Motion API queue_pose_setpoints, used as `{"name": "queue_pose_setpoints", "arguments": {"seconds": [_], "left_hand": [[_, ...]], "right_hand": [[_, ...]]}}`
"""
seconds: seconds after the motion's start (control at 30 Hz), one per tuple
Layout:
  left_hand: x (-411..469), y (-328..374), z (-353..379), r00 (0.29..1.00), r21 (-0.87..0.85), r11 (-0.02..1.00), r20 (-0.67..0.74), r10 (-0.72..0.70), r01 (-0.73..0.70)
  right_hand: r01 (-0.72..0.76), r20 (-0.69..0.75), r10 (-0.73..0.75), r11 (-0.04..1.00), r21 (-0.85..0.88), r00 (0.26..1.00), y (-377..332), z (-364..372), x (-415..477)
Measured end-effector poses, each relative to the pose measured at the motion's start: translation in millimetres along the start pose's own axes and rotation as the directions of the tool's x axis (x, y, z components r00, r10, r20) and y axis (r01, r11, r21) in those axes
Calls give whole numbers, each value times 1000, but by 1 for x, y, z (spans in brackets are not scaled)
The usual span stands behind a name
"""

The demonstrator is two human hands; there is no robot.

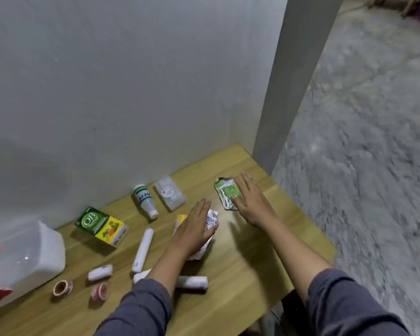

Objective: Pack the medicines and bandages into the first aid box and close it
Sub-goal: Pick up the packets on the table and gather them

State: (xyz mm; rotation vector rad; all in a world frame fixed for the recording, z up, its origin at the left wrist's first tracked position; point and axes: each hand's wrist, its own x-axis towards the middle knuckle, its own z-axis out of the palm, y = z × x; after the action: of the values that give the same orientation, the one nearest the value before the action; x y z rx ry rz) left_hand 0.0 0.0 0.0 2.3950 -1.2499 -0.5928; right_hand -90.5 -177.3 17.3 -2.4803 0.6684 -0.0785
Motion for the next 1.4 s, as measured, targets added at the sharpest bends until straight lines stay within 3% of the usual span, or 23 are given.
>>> {"name": "queue_pose_setpoints", "arguments": {"seconds": [0.23,0.4,0.6,0.73,0.87,1.1,1.27,1.4], "left_hand": [[17,-11,33,981,-40,985,110,-160,166],[17,-18,37,981,-150,971,-23,-194,188],[19,-22,32,965,-390,896,-63,-255,212],[23,-27,26,965,-450,869,-52,-256,206],[24,-31,26,957,-509,837,-80,-278,200],[22,-17,30,929,-710,666,-42,-367,231],[40,23,31,945,-729,641,24,-325,239],[66,88,51,978,-732,656,70,-196,184]], "right_hand": [[-142,74,138,989,52,988,18,42,17],[-163,70,163,987,-4,984,22,60,27],[-165,-94,186,967,196,978,16,62,22],[-201,-3,221,890,410,975,17,55,22],[-258,49,265,856,449,963,18,50,19],[-280,32,306,820,500,952,21,38,5],[-313,3,362,802,508,932,47,9,-21],[-371,-69,478,758,537,876,93,-26,-60]]}}
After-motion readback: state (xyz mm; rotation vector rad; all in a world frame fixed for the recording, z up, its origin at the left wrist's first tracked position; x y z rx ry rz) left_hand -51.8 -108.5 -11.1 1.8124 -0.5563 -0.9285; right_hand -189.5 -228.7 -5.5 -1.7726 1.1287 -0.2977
